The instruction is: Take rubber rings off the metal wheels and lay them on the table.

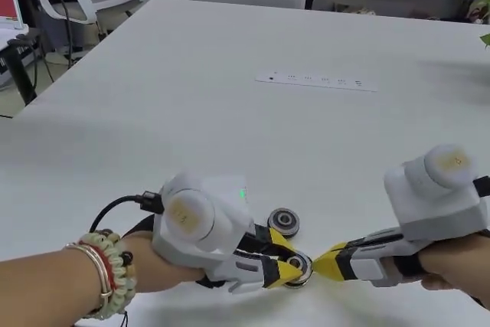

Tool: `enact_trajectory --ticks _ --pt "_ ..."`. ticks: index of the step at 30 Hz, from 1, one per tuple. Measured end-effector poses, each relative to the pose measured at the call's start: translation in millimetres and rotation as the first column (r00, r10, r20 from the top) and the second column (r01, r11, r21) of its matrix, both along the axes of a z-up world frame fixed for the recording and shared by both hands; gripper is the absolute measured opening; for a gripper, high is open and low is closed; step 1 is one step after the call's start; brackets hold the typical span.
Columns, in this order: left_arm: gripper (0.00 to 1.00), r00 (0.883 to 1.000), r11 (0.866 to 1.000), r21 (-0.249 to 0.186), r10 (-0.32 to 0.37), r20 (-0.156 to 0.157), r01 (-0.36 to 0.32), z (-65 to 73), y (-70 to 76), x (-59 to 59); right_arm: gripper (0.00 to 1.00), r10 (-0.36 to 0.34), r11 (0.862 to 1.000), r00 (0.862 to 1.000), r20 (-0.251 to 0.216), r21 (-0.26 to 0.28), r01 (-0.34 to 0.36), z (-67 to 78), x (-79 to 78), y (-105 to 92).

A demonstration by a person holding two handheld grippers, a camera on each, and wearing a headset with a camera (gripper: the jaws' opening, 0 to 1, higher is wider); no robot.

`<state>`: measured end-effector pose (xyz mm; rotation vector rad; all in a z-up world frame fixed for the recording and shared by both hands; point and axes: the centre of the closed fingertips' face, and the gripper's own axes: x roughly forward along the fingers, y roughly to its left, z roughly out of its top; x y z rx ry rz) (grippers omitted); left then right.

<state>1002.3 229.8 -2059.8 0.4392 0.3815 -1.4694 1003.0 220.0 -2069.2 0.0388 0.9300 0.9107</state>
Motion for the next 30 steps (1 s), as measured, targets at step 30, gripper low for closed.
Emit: enact_trajectory --ticks 30 --pt "0.08 1.000 1.000 -0.005 -0.010 0.015 0.010 0.7 -0.3 -0.6 0.00 -0.023 0.999 1.000 -0.021 0.039 0.023 8.9 -4.1 6.9"
